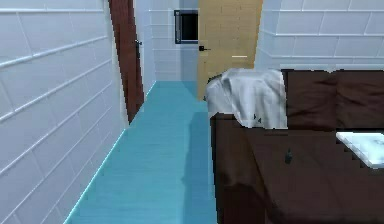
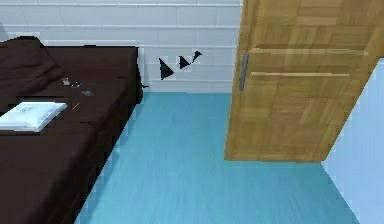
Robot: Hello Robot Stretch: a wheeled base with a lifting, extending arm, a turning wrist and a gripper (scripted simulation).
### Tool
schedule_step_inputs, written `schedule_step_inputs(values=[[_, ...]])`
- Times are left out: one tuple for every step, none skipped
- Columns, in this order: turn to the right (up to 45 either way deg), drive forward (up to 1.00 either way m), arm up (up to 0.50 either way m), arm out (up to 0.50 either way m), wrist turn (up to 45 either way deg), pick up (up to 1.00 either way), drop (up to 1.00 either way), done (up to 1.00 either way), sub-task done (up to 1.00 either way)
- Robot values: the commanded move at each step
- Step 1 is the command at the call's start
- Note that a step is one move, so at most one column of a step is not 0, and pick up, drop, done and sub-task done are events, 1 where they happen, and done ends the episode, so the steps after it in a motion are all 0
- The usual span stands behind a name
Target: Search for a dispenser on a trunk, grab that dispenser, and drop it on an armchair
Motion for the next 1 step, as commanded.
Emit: schedule_step_inputs(values=[[-15.0,0.0,0.0,0.0,0.0,0.0,0.0,0.0,0.0]])
